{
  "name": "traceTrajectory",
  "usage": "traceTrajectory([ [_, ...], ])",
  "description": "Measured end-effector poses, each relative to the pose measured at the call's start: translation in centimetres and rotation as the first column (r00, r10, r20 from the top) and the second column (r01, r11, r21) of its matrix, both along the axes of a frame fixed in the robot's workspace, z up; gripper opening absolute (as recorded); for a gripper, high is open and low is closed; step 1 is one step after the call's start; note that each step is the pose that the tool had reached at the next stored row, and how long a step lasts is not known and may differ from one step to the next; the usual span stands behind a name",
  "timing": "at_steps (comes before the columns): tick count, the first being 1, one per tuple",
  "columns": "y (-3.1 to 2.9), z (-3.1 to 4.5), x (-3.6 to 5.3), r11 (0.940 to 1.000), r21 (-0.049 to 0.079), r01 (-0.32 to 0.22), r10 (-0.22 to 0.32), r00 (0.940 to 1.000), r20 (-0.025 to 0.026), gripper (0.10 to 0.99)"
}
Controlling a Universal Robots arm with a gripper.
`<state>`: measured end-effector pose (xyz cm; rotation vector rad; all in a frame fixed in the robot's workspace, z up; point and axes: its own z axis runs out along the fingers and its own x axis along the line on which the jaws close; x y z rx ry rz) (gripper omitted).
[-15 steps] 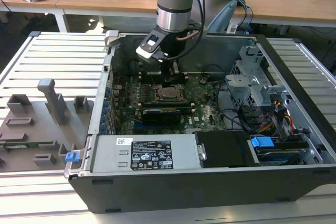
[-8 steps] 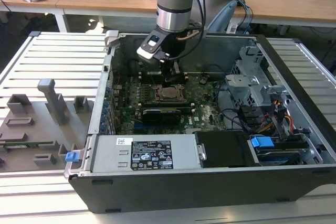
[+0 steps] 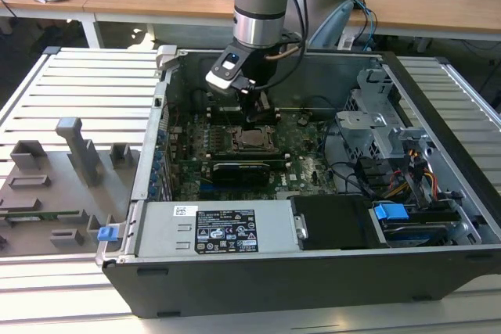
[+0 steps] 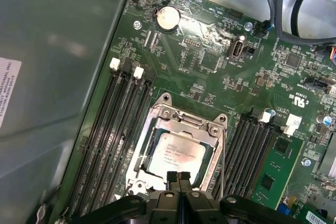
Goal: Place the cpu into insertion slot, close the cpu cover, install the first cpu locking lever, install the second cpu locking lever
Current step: 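Install the first cpu locking lever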
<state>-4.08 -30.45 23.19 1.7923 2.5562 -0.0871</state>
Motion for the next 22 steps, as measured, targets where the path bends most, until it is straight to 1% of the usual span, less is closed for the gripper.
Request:
traceTrajectory([
  [5,0.0,0.0,0.0,0.9994,0.0,-0.034,0.034,0.9994,0.0,0.106],
  [12,0.0,0.0,0.0,0.9971,0.0,-0.076,0.076,0.9971,0.0,0.106],
  [22,0.0,0.0,0.0,0.9932,0.0,-0.116,0.116,0.9932,0.0,0.106],
])
